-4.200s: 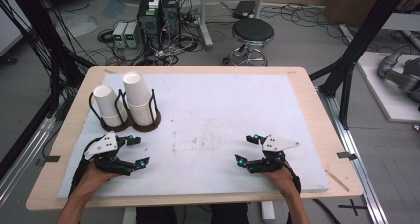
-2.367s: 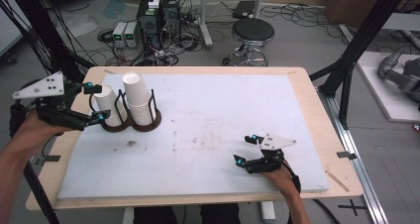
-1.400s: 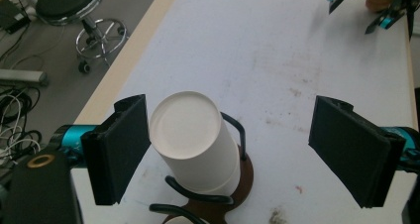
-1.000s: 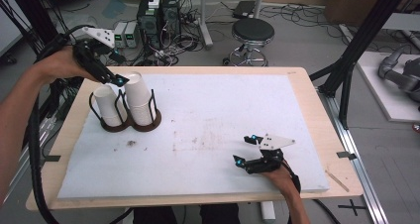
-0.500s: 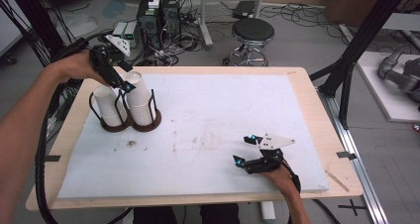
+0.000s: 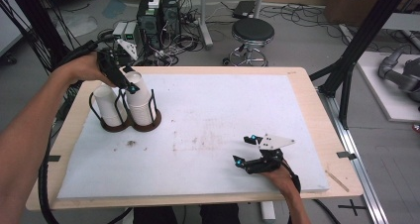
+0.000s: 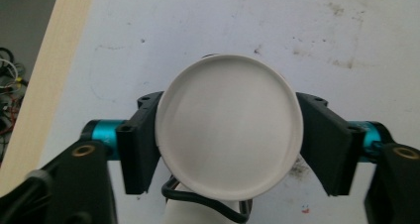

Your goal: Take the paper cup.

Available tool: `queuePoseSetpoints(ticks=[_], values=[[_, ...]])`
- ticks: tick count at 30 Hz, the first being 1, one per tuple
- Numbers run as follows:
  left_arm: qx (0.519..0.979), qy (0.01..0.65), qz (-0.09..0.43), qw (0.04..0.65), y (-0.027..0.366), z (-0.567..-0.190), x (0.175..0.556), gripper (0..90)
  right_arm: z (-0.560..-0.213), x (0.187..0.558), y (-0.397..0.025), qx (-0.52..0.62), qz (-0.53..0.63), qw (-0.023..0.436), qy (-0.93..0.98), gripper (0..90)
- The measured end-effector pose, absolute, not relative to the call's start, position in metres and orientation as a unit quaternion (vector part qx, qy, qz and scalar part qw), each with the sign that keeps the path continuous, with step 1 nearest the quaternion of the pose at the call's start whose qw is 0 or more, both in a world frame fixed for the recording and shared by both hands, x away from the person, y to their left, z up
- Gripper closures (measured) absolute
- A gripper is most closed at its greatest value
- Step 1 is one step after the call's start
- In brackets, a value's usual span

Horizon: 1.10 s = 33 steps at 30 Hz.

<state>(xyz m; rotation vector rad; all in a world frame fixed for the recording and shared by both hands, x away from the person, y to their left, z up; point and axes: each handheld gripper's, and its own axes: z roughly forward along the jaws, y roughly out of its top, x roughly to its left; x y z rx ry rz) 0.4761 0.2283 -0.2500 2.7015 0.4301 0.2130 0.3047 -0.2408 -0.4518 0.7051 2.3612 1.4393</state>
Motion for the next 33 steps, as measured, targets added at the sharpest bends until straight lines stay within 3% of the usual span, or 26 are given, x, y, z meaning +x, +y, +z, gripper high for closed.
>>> queuePoseSetpoints(ticks=[16, 33], values=[[0.962, 0.16, 0.075, 0.207, 0.231, -0.246, 0.475, 33.0, -0.452, 0.305, -0.241, 0.247, 0.5, 0.138, 0.818, 18.9], [0.957, 0.159, 0.082, 0.228, 0.234, -0.216, 0.469, 33.3, -0.452, 0.305, -0.241, 0.245, 0.498, 0.141, 0.819, 18.9]])
